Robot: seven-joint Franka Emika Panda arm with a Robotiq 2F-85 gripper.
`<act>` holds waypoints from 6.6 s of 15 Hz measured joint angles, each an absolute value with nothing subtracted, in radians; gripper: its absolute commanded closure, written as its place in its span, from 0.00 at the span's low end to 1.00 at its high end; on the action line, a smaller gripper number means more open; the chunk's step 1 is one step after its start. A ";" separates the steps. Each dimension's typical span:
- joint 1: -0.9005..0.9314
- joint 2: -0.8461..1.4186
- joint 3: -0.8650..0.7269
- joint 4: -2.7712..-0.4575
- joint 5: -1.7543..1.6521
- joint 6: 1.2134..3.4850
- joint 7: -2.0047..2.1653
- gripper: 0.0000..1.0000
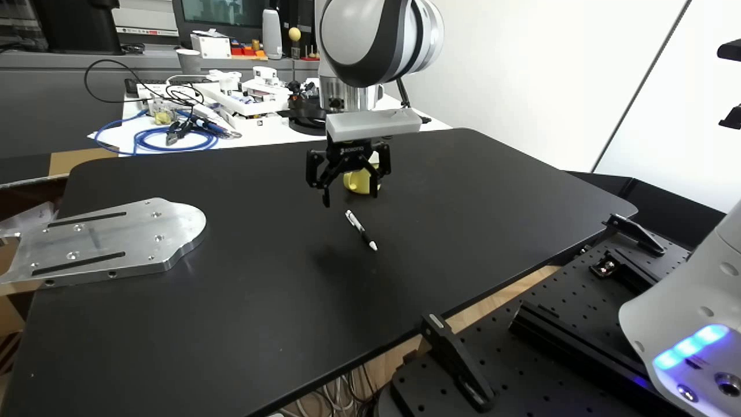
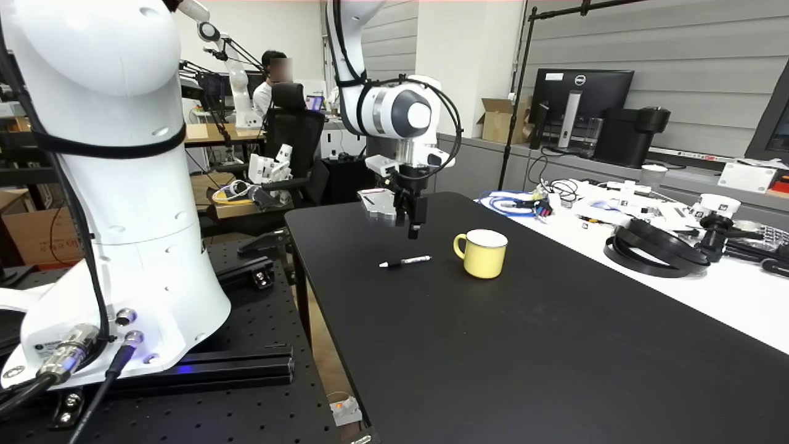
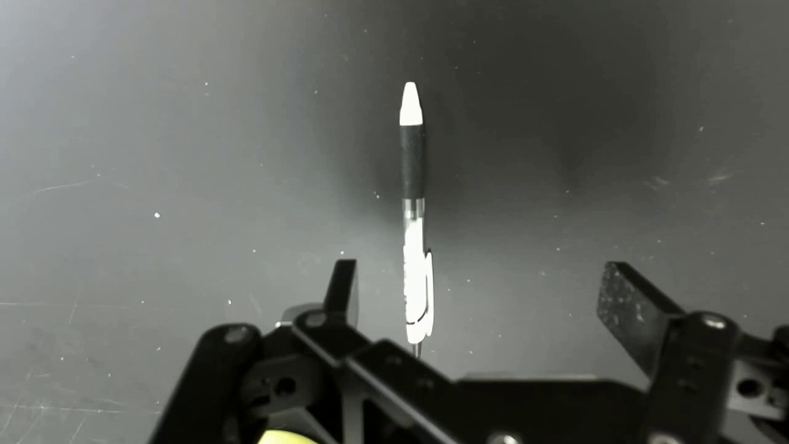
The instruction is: Put the pen in the mug
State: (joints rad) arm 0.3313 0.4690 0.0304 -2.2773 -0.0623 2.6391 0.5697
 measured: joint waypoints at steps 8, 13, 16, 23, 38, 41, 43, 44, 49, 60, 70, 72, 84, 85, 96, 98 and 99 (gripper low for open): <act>0.333 0.514 0.012 -2.284 -0.059 2.706 0.566 0.00; 0.356 0.587 -0.033 -2.295 -0.059 2.840 0.566 0.00; 0.388 0.617 -0.061 -2.295 -0.055 2.891 0.566 0.32; 0.479 0.632 -0.121 -2.294 -0.020 2.926 0.566 0.80; 0.605 0.584 -0.283 -2.287 -0.021 2.839 0.568 0.94; 0.601 0.531 -0.284 -2.287 -0.023 2.782 0.571 0.94; 0.595 0.496 -0.284 -2.286 -0.038 2.753 0.580 0.94; 0.591 0.479 -0.284 -2.286 -0.052 2.742 0.591 0.94; 0.569 0.412 -0.290 -2.284 -0.183 2.710 0.679 0.94; 0.576 0.366 -0.415 -2.233 -0.732 2.751 1.151 0.94; 0.713 0.431 -0.628 -2.210 -1.084 2.807 1.595 0.94; 0.730 0.461 -0.656 -2.198 -1.127 2.821 1.683 0.94; 0.850 0.625 -0.767 -2.093 -1.348 2.830 2.130 0.94; 0.862 0.638 -0.774 -2.083 -1.369 2.827 2.167 0.94; 0.902 0.760 -0.773 -2.043 -1.398 2.806 2.281 0.94; 0.903 0.772 -0.766 -2.042 -1.396 2.806 2.282 0.94; 0.904 0.777 -0.764 -2.041 -1.395 2.806 2.282 0.94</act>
State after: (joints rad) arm 0.9038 0.7767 -0.7644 -2.0412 -1.3948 2.8057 2.2815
